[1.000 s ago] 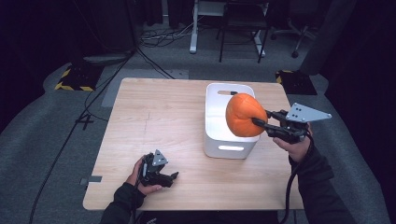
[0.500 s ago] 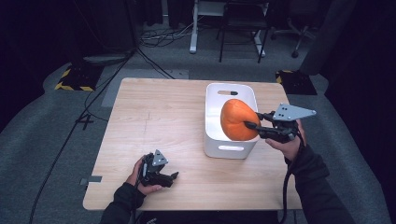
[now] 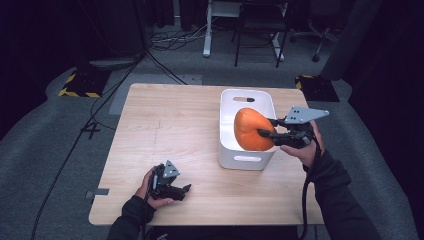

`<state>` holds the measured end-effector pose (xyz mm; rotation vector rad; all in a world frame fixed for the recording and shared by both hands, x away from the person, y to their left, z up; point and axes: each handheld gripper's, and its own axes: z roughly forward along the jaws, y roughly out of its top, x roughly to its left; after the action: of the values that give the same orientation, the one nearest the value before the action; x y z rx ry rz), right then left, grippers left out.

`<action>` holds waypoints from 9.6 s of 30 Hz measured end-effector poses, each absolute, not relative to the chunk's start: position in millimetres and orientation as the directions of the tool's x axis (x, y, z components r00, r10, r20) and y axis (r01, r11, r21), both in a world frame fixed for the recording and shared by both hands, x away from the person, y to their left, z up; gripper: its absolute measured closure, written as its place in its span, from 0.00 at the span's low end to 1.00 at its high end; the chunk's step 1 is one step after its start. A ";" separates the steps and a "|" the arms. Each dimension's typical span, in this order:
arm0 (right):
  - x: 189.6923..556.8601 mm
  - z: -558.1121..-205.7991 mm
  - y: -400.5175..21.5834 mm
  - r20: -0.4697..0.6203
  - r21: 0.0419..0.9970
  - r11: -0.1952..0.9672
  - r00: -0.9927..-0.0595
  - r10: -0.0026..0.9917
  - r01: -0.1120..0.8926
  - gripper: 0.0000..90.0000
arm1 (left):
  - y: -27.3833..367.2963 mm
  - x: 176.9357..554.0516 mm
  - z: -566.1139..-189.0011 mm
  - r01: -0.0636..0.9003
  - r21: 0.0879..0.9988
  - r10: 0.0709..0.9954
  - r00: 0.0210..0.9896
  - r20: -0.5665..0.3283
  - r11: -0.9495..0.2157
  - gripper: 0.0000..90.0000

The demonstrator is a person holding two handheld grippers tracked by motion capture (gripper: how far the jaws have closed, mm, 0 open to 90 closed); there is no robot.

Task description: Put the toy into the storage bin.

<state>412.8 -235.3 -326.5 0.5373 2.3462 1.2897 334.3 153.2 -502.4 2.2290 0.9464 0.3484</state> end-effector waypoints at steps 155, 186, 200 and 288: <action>377.1 -343.2 -262.8 -0.326 0.771 0.620 -0.745 0.582 0.147 0.22 | 152.9 334.2 -502.5 0.534 0.683 0.716 0.697 -0.021 -0.499 0.17; 358.0 -383.2 -288.7 -0.306 0.741 0.645 -0.762 0.571 0.186 0.23 | 152.8 333.9 -502.5 0.535 0.683 0.719 0.695 -0.021 -0.497 0.17; 356.6 -407.8 -293.2 -0.269 0.721 0.648 -0.762 0.589 0.247 0.23 | 152.8 333.9 -502.5 0.535 0.683 0.719 0.695 -0.021 -0.497 0.17; 344.2 -498.6 -413.1 -0.016 0.707 0.448 -0.621 0.784 0.547 0.17 | 152.6 333.4 -502.6 0.539 0.683 0.723 0.690 -0.023 -0.492 0.17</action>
<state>344.2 -413.1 -498.6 1.1329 2.3619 0.9681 333.4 152.6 -502.6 2.2186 0.9617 0.3502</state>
